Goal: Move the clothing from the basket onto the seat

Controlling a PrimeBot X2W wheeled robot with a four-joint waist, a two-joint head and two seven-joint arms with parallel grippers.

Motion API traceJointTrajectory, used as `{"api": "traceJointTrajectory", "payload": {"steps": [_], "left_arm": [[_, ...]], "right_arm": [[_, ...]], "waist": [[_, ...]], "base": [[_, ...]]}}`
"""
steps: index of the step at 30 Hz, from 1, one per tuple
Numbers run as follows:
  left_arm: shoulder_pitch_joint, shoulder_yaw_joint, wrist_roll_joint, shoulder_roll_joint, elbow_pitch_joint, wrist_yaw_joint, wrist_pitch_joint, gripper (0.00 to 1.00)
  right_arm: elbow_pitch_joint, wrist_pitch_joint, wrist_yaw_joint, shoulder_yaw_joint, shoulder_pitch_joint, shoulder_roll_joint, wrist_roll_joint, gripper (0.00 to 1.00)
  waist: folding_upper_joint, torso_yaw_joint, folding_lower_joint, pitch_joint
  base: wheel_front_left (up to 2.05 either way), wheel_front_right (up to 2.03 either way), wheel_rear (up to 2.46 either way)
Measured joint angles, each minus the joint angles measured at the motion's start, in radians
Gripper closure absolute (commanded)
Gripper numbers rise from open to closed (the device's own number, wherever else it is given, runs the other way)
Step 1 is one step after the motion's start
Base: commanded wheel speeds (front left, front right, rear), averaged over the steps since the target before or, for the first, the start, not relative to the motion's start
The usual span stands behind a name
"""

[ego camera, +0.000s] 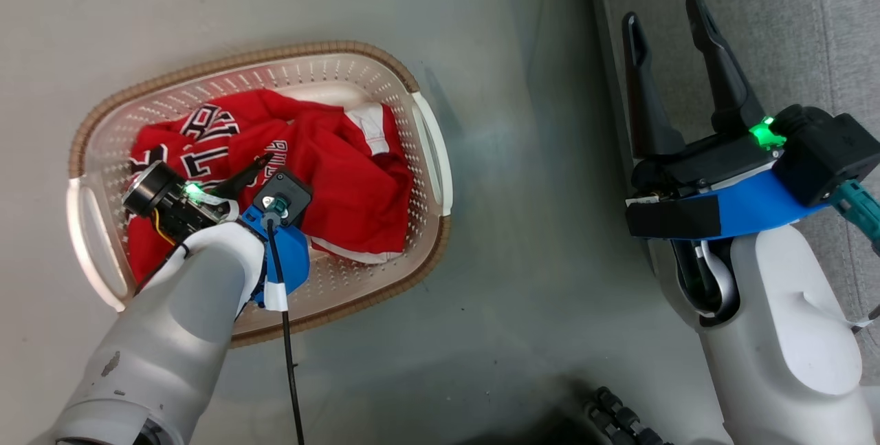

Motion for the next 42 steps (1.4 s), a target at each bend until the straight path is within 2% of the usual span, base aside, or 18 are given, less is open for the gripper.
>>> {"api": "traceJointTrajectory", "payload": {"steps": [7, 15, 28, 29, 30, 42], "left_arm": [[-0.056, -0.088, -0.013, 0.028, 0.03, 0.0, 0.046, 0.0], [-0.121, -0.138, 0.002, 0.057, 0.037, 0.0, 0.117, 0.0], [-0.161, -0.212, 0.018, 0.046, 0.04, 0.0, 0.15, 0.0], [-0.161, -0.23, 0.017, 0.044, 0.04, 0.0, 0.153, 0.73], [-0.161, -0.237, 0.015, 0.043, 0.041, 0.0, 0.156, 1.0], [-0.162, -0.299, -0.06, 0.008, 0.041, 0.0, 0.112, 1.0]], "right_arm": [[-0.023, 0.0, 0.0, -0.001, -0.013, -0.005, 0.0, 0.0], [-0.042, 0.0, 0.0, -0.006, -0.014, -0.006, -0.001, 0.0], [-0.053, 0.0, 0.0, -0.011, -0.022, -0.004, 0.011, 0.0], [-0.053, 0.0, 0.0, -0.01, -0.022, -0.003, 0.011, 0.0], [-0.053, 0.0, 0.0, -0.01, -0.022, -0.003, 0.011, 0.0], [-0.037, 0.0, 0.0, -0.017, -0.026, 0.001, 0.018, 0.0]], "waist": [[0.0, -0.014, 0.0, 0.082], [0.0, -0.016, 0.0, 0.143], [0.0, -0.023, -0.0001, 0.208], [0.0, -0.024, -0.0001, 0.211], [0.0, -0.024, -0.0001, 0.211], [0.0, -0.008, -0.0001, 0.176]], "base": [[0.0, 0.0, 0.0], [0.0, 0.0, 0.0], [0.0, 0.0, 0.0], [0.0, 0.0, 0.0], [0.0, 0.0, 0.0], [0.0, 0.0, 0.0]]}}
